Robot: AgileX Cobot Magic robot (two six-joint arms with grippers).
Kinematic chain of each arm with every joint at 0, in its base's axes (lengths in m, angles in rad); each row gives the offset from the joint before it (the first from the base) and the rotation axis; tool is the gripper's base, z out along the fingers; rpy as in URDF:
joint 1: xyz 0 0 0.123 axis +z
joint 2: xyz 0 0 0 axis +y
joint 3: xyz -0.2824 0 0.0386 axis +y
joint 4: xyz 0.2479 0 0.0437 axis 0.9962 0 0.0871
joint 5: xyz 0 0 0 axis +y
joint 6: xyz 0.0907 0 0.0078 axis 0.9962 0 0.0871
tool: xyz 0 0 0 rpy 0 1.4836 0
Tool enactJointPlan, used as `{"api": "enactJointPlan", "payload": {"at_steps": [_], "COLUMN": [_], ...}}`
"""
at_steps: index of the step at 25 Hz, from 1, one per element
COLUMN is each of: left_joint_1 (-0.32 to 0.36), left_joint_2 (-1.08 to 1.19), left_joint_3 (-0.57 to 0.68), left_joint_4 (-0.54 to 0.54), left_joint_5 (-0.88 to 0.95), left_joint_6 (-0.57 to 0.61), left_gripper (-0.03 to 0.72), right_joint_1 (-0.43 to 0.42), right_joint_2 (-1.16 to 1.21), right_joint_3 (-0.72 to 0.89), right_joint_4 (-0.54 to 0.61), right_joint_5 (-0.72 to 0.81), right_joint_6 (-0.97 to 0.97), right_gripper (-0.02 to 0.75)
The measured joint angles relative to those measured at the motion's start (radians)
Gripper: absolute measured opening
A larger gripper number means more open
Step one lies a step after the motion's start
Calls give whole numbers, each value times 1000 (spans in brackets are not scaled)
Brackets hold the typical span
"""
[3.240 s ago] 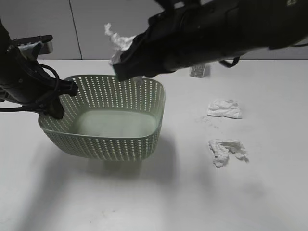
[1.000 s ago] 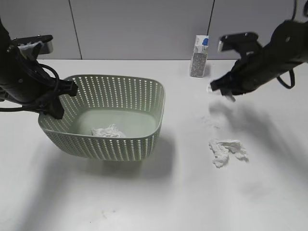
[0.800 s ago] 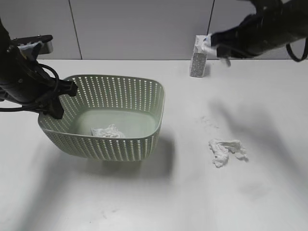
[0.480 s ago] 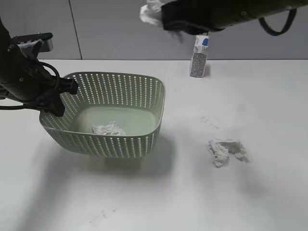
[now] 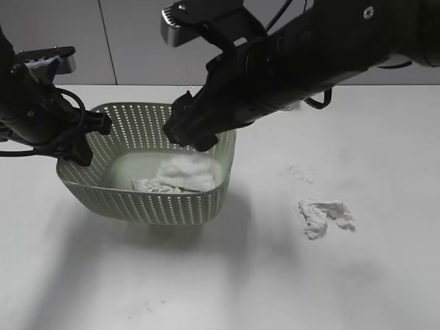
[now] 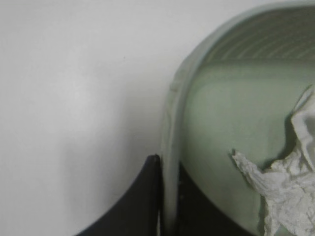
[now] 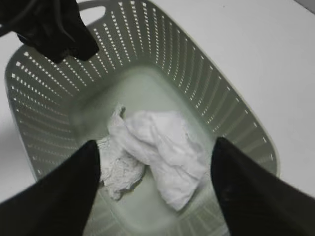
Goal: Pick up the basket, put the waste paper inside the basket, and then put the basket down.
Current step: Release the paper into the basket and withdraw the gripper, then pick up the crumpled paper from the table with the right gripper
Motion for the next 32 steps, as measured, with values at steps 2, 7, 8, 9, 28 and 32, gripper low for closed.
{"api": "enactJointPlan", "payload": {"at_steps": [2,7,8,9,28,32], "left_joint_1": [0,0,0,0,0,0], "left_joint_2": [0,0,0,0,0,0], "left_joint_3": [0,0,0,0,0,0], "left_joint_4": [0,0,1,1,1,1], "left_joint_5": [0,2,2,2,-15,-16], "left_joint_6": [0,0,0,0,0,0], "left_gripper": [3,3,3,3,3,3], "right_joint_1": [0,-30,-45,-61,-346,-346], "right_joint_2": [-5,-68,-79,-83,74,163], "right_joint_3": [0,0,-1,-1,372,372], "right_joint_4": [-45,-289,-346,-396,-453,-453], "right_joint_5": [-2,74,110,160,-153,-164], "right_joint_6": [-1,114,167,229,466,466], "right_gripper": [613,589,588,587,581,581]}}
